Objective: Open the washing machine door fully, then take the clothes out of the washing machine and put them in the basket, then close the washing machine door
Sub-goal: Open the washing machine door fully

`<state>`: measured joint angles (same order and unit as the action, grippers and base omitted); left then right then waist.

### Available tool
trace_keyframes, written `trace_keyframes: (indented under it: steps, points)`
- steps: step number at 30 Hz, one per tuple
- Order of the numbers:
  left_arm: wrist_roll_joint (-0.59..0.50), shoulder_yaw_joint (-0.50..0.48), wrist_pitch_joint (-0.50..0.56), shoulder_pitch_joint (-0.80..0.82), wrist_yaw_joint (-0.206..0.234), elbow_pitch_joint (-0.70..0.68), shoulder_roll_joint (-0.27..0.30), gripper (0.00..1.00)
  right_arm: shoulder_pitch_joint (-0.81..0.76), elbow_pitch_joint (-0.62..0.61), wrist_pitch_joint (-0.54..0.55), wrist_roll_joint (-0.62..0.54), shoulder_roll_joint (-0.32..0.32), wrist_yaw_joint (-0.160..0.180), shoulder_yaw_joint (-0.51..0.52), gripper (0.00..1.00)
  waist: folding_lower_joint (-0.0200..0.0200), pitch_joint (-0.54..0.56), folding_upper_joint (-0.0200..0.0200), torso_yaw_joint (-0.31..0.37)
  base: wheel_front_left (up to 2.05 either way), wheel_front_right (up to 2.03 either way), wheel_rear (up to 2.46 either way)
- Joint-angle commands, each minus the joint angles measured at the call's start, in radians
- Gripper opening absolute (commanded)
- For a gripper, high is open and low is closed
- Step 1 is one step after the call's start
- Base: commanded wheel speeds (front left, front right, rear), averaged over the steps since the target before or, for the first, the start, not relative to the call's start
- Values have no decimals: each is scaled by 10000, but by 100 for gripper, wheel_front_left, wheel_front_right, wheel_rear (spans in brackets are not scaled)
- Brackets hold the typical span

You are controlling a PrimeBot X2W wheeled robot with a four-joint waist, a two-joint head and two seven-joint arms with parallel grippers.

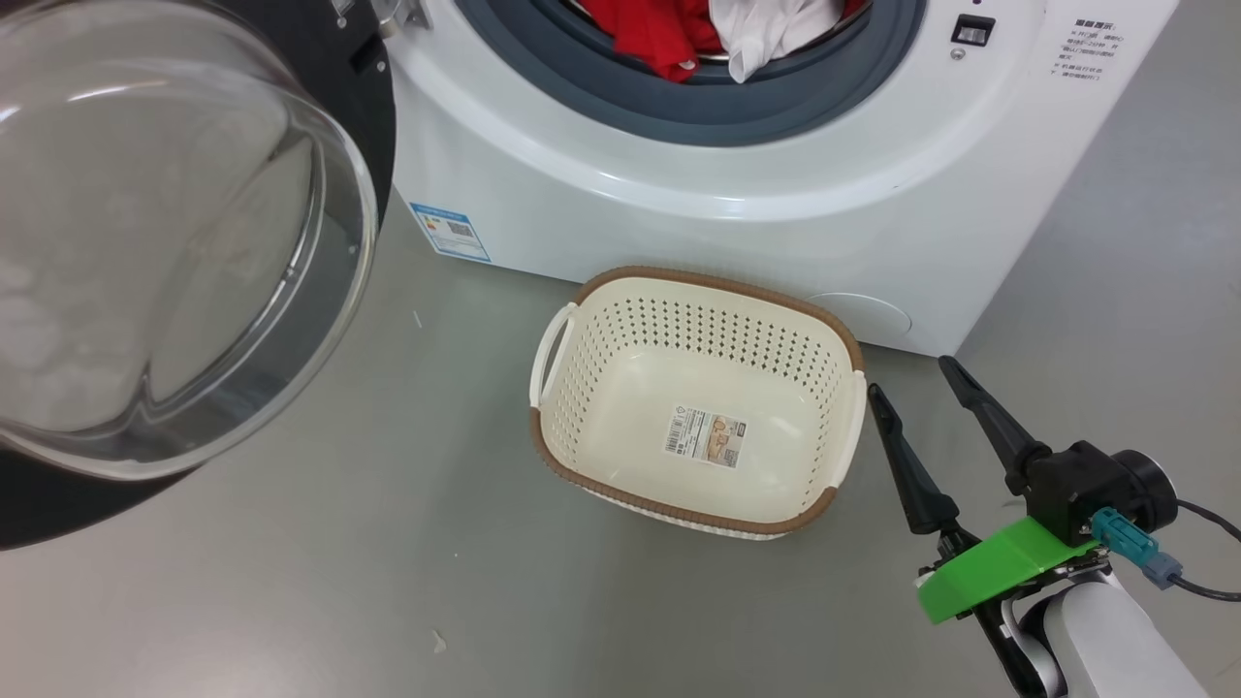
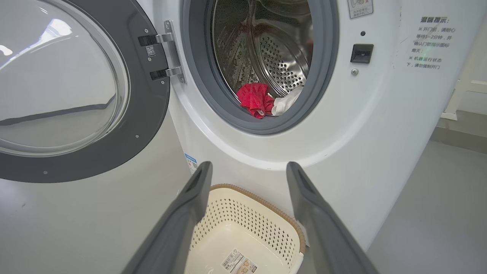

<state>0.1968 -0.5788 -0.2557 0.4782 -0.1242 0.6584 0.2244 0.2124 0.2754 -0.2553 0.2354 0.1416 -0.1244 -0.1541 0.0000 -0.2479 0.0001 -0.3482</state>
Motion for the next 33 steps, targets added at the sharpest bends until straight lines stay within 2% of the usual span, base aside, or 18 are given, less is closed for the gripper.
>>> trace_keyframes:
  steps: [1, 20, 27, 33]
  points:
    - [-52, -430, -61, 328, -32, -90, 702, 0, 282, -304, -65, -121, 4, -63, -272, 100, 0, -47, -1, 17, 0, 0, 0]
    - [-387, -1457, -61, 1174, -60, 1031, 1247, 0, 599, -276, -65, -233, 163, -63, -448, 100, 0, -425, -1, 172, 0, 0, 0]
    - [-274, -984, -61, 938, -63, 1026, 1155, 0, 495, -189, -65, -183, 119, -63, -449, 100, 0, -121, -1, 145, 0, 0, 0]
    - [-77, -388, -61, 313, -64, 729, 842, 0, 253, -108, -65, -96, 56, -63, -403, 100, 0, 306, -1, 62, 0, 0, 0]
